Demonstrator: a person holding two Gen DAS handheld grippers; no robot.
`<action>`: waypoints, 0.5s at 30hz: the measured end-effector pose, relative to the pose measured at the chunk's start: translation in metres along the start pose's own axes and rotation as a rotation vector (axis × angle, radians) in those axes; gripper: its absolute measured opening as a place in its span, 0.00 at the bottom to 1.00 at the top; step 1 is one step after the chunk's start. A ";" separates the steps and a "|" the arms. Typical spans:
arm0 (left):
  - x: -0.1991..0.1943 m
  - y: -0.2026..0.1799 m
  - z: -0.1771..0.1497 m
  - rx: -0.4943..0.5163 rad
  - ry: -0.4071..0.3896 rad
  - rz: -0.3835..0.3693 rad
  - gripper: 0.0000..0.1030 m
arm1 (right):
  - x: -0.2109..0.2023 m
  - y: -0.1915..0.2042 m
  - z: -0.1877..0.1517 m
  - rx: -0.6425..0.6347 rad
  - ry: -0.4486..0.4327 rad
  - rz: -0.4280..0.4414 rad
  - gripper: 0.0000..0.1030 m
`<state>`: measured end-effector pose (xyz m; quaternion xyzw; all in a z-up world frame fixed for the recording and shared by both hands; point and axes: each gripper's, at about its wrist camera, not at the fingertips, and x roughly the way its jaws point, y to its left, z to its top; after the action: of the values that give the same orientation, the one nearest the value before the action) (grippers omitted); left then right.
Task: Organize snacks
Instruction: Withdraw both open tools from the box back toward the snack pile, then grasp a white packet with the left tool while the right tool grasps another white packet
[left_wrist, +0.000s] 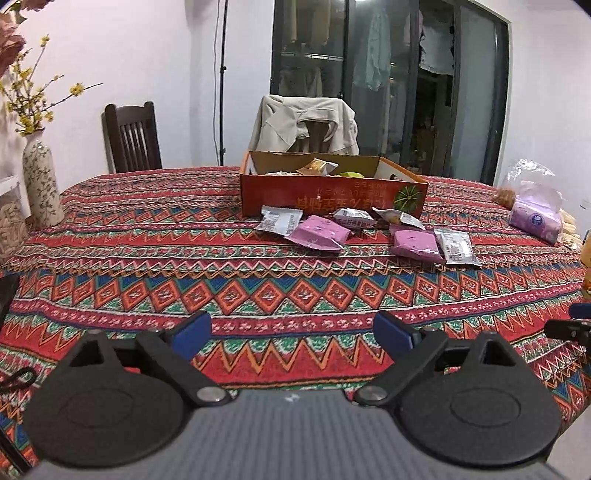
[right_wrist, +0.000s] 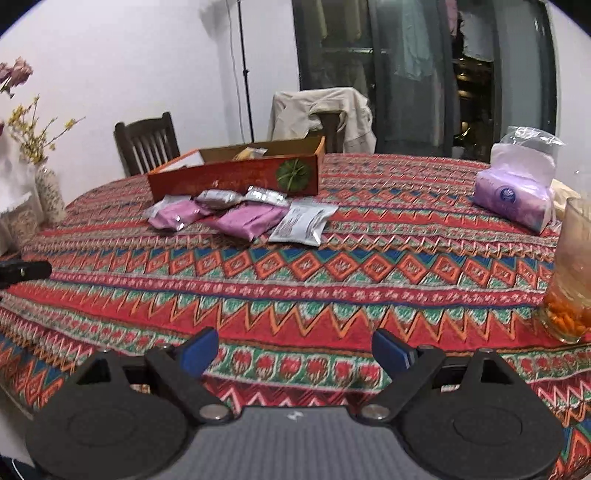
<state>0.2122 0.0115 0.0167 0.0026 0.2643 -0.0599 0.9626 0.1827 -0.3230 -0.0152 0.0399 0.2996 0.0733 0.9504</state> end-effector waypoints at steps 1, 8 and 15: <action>0.003 -0.001 0.001 0.001 0.004 -0.004 0.93 | 0.002 -0.001 0.001 0.001 -0.002 0.000 0.87; 0.034 0.002 0.012 0.009 0.032 -0.009 0.93 | 0.026 0.000 0.017 0.005 0.017 0.008 0.87; 0.078 0.011 0.047 0.052 0.030 -0.038 0.93 | 0.057 0.005 0.048 0.025 -0.009 0.055 0.86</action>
<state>0.3040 0.0115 0.0176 0.0236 0.2772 -0.0852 0.9567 0.2559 -0.3104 -0.0070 0.0605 0.2951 0.0954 0.9488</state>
